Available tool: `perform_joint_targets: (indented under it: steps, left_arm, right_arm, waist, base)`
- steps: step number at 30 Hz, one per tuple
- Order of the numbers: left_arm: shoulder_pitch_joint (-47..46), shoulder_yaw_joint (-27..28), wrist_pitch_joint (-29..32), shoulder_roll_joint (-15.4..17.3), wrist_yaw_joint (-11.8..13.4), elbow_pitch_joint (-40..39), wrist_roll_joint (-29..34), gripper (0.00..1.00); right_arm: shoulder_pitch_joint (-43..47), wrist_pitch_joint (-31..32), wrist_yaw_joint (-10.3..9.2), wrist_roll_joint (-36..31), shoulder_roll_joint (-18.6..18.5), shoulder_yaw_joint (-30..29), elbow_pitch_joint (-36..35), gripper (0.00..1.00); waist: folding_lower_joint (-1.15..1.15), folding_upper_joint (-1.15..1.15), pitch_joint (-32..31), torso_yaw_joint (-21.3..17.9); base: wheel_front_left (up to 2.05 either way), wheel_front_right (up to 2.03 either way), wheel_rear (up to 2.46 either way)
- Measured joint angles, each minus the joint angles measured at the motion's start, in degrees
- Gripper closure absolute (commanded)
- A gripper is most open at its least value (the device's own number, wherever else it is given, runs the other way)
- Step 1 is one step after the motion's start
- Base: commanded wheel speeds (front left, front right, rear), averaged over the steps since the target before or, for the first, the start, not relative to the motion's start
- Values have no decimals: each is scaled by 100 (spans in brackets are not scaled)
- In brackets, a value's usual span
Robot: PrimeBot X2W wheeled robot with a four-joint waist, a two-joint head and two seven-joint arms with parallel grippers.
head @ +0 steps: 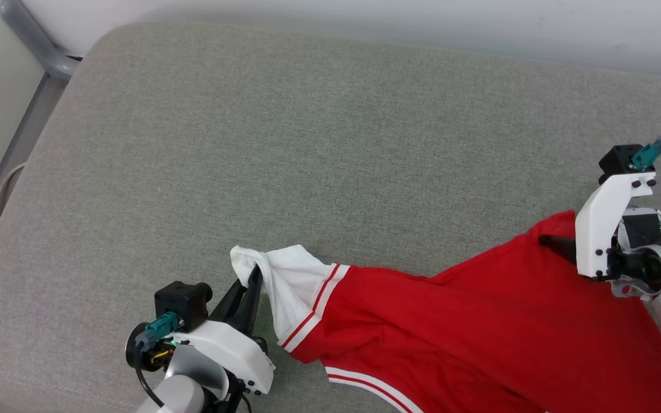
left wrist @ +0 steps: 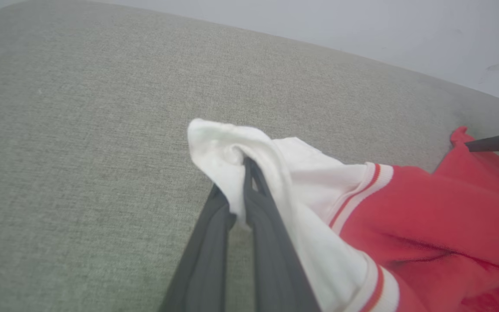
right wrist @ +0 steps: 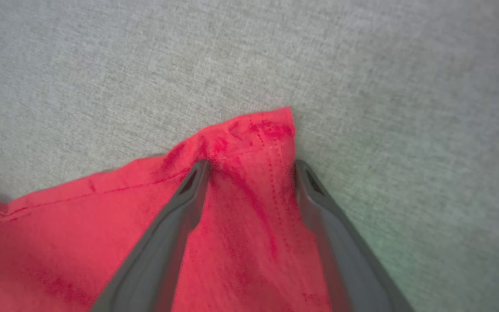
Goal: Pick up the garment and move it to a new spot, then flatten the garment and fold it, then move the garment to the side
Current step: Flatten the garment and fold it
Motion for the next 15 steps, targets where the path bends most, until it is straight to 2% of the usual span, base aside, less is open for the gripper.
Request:
perform_joint_targets:
  steps: [1,2,7,15]
  left_arm:
    - [-9,-4,-8,-8,-23,34,-1,100]
    - [-10,-8,-29,-11,-30,57,-8,100]
    - [-21,-12,-55,-22,-48,157,-44,100]
    - [-361,120,-27,253,-88,269,-12,100]
  right_arm:
    - [-46,101,0,51,-19,90,58,62]
    - [-86,196,-1,146,-24,134,96,100]
    - [-109,175,1,447,-81,355,170,100]
    - [-300,-661,4,659,-152,365,190,100]
  waist:
    - [0,0,9,8]
    - [0,0,15,12]
    - [0,0,-11,-14]
    - [0,0,-276,-273]
  base:
    - [0,0,0]
    - [0,0,0]
    - [0,0,0]
    - [0,0,0]
